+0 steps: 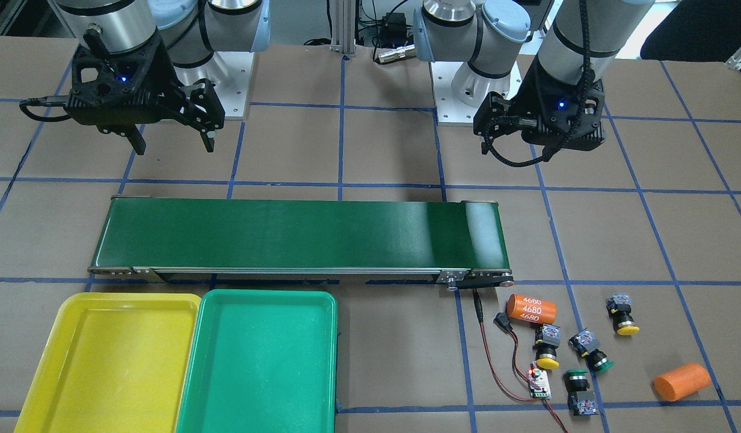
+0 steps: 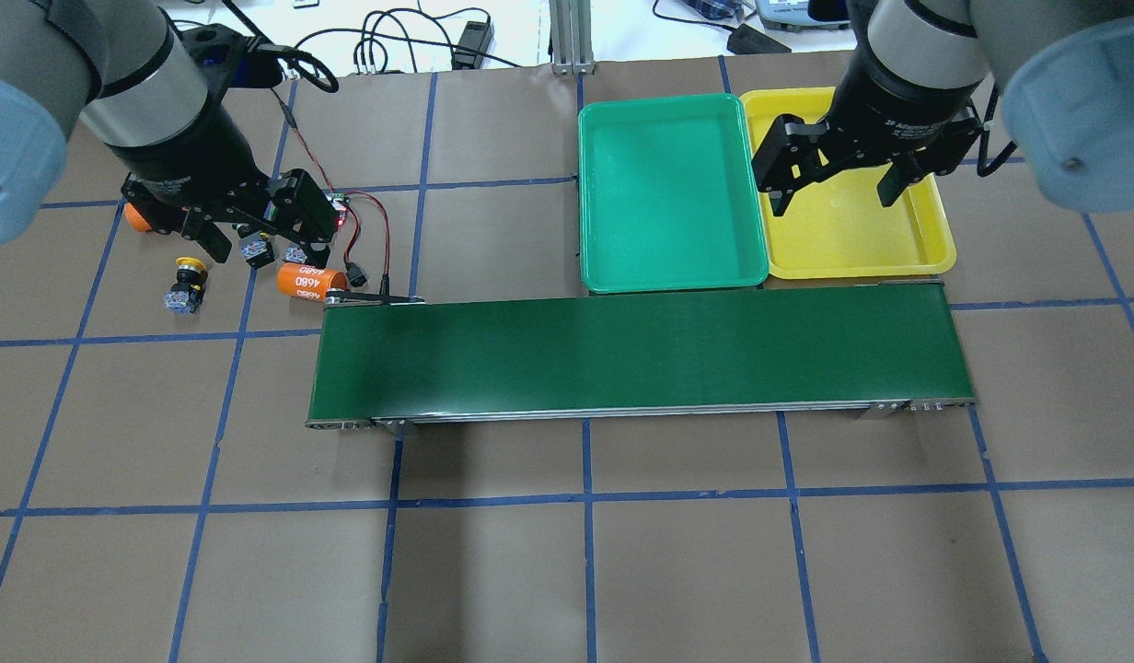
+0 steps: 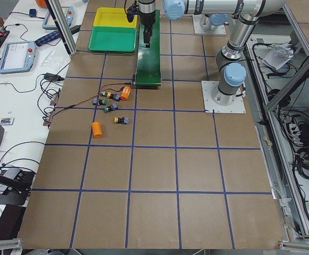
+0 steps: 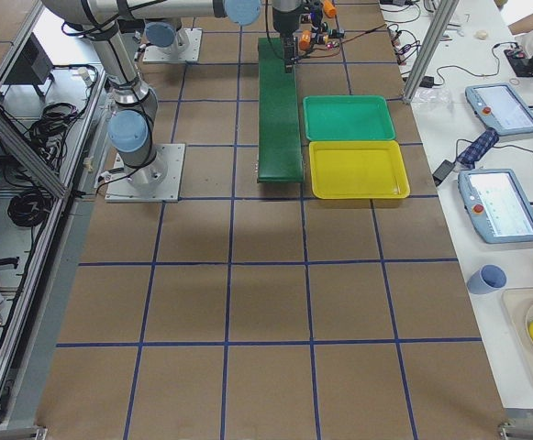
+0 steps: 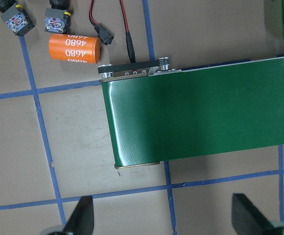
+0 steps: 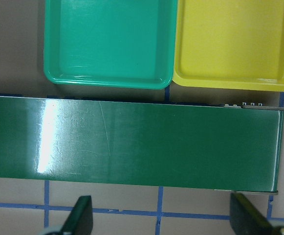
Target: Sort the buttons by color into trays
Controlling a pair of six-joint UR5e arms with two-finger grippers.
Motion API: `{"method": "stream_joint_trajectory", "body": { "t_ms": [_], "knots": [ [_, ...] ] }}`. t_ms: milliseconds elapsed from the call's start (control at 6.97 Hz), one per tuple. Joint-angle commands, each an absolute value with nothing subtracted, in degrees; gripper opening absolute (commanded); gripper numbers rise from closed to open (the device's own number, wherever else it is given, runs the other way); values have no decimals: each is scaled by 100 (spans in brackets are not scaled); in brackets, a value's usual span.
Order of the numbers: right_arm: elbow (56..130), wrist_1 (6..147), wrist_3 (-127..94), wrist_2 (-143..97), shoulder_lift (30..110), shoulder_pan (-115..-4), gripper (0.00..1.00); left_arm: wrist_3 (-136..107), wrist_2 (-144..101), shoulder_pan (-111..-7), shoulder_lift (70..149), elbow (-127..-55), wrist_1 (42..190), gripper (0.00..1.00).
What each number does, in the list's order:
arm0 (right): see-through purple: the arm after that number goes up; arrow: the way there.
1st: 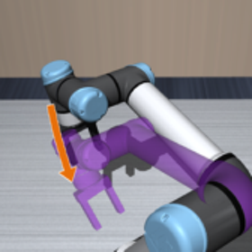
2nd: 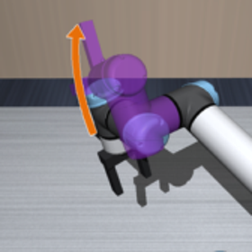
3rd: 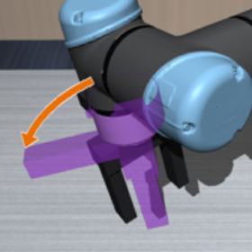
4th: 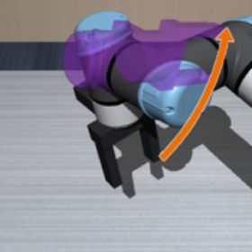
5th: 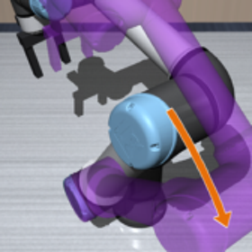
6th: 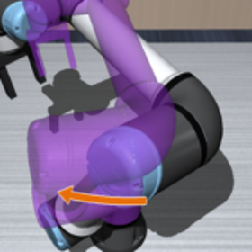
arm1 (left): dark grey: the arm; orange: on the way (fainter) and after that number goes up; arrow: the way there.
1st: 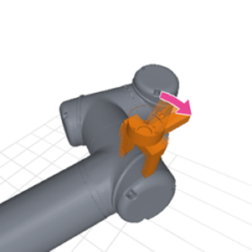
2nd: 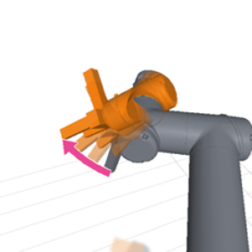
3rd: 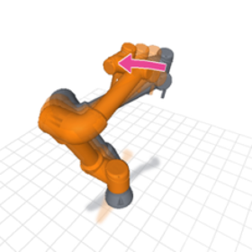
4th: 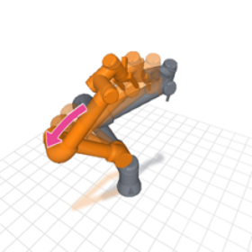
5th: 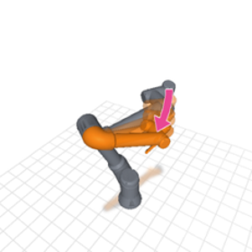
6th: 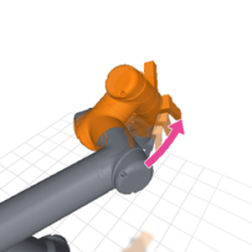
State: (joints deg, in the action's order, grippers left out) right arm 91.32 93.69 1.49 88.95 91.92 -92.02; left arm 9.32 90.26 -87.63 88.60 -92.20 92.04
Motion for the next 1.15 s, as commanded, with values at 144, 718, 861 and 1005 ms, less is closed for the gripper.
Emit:
{"method": "stream_joint_trajectory", "body": {
  "t_ms": [144, 718, 861, 1005],
  "knots": [
    [9132, 9369, 150, 8895, 9193, -9211, 100, 958, 9035, -8763, 8859, -9237, 9220, 100],
    [9132, 9369, 149, 8895, 9185, -9211, 100, 1019, 9035, -8702, 8859, -9246, 9211, 100],
    [9132, 9369, 158, 8895, 9185, -9211, 100, 1020, 9035, -8518, 8877, -9246, 9211, 100],
    [9132, 9369, 158, 8895, 9185, -9202, 100, 1028, 9026, -8282, 8886, -9246, 9220, 100]
  ]
}}
